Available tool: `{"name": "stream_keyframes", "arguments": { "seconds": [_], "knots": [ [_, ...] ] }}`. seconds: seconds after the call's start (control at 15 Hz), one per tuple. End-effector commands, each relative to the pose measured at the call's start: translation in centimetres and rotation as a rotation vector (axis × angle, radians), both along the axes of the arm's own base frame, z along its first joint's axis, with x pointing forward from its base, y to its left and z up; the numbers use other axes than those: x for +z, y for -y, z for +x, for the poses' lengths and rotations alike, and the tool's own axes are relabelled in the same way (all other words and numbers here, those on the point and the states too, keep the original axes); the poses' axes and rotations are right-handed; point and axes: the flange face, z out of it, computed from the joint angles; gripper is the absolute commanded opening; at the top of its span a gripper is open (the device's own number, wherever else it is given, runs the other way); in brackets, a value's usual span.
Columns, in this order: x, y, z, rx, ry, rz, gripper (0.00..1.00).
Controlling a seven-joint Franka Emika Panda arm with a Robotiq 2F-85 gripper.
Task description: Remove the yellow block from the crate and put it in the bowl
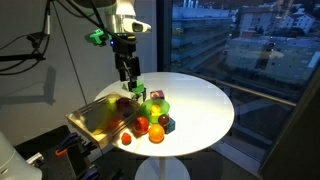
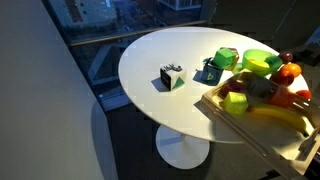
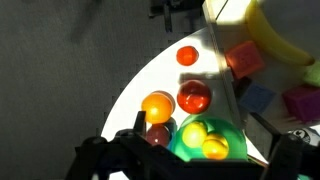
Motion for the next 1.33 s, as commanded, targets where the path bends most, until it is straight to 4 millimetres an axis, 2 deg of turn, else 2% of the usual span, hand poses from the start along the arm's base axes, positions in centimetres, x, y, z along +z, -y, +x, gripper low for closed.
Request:
{"name": "stream_keyframes", "arguments": {
  "seconds": [0.0,0.4,0.8,1.07,1.27],
  "knots": [
    [-0.1,-2.3,1.4,0.017,0.010,-0.066,1.00],
    [-1.9,-7.1,3.1,0.051,0.010,-0.138,1.00],
    [-5.2,-12.1,4.4,0.095,0.005,-0.201,1.00],
    [-7.7,-14.9,5.0,0.136,0.003,-0.191,1.00],
    [-9.1,-16.1,5.2,0.154,0.015,-0.162,1.00]
  ]
}}
